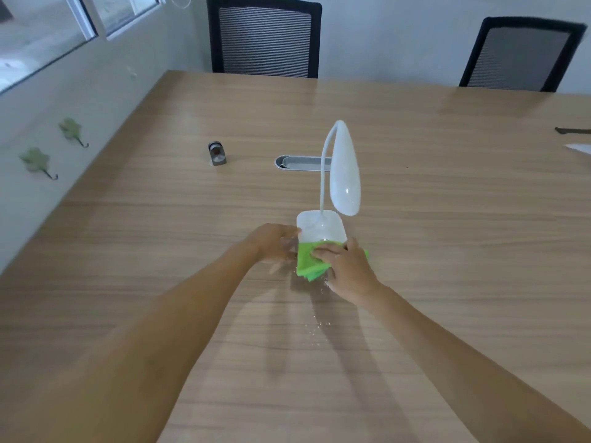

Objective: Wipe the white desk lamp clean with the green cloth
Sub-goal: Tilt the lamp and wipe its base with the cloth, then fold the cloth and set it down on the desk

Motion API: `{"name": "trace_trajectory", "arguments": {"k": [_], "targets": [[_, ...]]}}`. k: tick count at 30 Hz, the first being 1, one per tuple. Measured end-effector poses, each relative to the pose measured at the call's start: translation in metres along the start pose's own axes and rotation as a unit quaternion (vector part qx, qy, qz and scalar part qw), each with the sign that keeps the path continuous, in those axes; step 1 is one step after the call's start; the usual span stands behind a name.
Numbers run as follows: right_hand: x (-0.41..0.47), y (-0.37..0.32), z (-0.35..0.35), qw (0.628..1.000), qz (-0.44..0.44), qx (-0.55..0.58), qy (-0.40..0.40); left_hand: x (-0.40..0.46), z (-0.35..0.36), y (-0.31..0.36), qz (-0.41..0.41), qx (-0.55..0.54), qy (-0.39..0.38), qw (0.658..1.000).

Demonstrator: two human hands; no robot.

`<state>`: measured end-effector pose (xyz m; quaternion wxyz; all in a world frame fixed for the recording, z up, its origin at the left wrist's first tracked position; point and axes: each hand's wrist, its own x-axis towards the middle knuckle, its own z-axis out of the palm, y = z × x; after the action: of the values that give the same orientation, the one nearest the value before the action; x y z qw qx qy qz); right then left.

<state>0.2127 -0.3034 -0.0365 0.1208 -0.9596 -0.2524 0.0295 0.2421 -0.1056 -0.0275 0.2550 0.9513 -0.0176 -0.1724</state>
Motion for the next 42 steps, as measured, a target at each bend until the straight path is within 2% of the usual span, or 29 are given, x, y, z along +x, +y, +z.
{"name": "trace_trajectory", "arguments": {"k": [3,7,11,17,19,22,31,37,42], "targets": [[-0.012,0.008,-0.006,0.998,0.012,0.055,0.038,0.002,-0.002,0.001,0.005,0.008,0.002,1.000],[0.018,0.023,-0.025,0.989,0.082,0.044,0.118,0.004,-0.001,0.004,0.004,0.012,0.016,1.000],[0.029,0.026,-0.021,0.993,0.098,0.048,0.053,0.005,0.001,0.004,0.003,0.017,0.021,1.000],[-0.014,0.015,-0.006,1.000,0.004,0.019,0.001,0.004,0.000,0.005,0.001,0.026,0.014,1.000],[-0.023,0.015,-0.015,0.999,-0.009,0.049,-0.015,0.001,-0.001,0.006,-0.005,0.038,-0.001,0.999],[-0.028,0.017,-0.035,0.989,0.018,0.146,-0.013,-0.007,-0.004,0.006,-0.016,0.059,-0.021,0.998],[-0.025,0.004,-0.064,0.971,0.082,0.210,-0.079,-0.060,-0.024,0.010,0.019,-0.010,-0.069,0.997],[-0.017,-0.019,-0.062,0.956,0.087,0.257,-0.107,-0.083,-0.022,0.011,0.023,-0.106,0.015,0.994],[-0.012,-0.040,-0.057,0.943,0.074,0.278,-0.167,-0.103,-0.034,-0.011,-0.021,-0.209,0.029,0.977]]}}
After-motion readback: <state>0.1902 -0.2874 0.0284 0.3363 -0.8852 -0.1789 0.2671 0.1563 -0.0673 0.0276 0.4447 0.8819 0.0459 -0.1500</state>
